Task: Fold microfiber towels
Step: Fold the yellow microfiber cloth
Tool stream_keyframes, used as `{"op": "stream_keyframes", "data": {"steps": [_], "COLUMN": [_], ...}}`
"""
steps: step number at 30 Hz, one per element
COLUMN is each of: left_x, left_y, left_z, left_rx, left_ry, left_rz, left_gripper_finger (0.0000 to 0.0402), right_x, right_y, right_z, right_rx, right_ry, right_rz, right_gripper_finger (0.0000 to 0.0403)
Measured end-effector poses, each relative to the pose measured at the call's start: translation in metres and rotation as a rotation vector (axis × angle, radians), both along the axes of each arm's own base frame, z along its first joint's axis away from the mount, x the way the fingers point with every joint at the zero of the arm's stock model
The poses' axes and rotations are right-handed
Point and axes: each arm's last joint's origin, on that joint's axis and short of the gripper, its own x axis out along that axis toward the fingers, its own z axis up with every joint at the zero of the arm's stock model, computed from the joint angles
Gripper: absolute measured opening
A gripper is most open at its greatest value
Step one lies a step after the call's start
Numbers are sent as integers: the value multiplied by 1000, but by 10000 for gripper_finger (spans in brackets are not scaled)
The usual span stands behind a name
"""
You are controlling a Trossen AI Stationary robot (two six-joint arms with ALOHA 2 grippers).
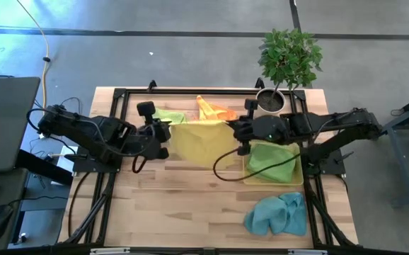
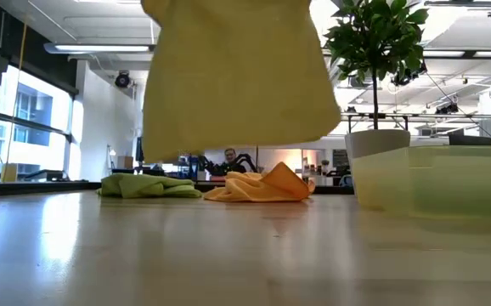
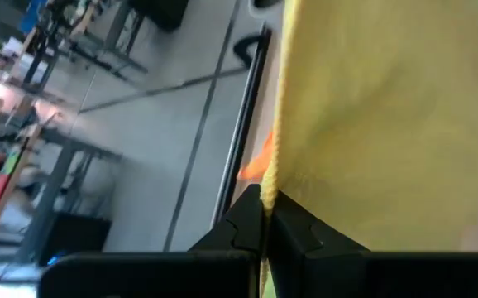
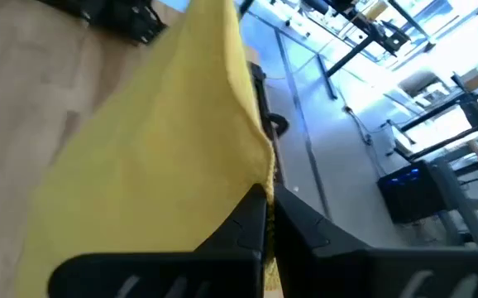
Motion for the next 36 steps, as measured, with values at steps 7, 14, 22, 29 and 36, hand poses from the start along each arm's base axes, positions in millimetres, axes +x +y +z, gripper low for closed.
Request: {"op": "stream_keyframes", "data": {"steps": [7, 14, 22, 29, 36], "left_x": [-6, -6, 2, 24, 46], "left_y": [20, 17, -17, -74, -133], "left_z": [-4, -6, -51, -127, -174], "left_rx": [59, -42, -378, -574, -675], "left_ry": [31, -10, 28, 211, 311], "left_rz": [169, 169, 132, 73, -33], "left_gripper_finger": [0, 0, 0, 0, 0], "right_x": [6, 6, 14, 15, 16], "right_y": [-33, -34, 11, 64, 109], "right_z": [4, 3, -90, -147, -175], "right_rx": [48, 143, 472, 738, 997], "right_ry": [-57, -85, 45, 29, 198], "right_rz": [-22, -45, -57, 48, 147], "right_gripper_finger": [0, 0, 0, 0, 0]}}
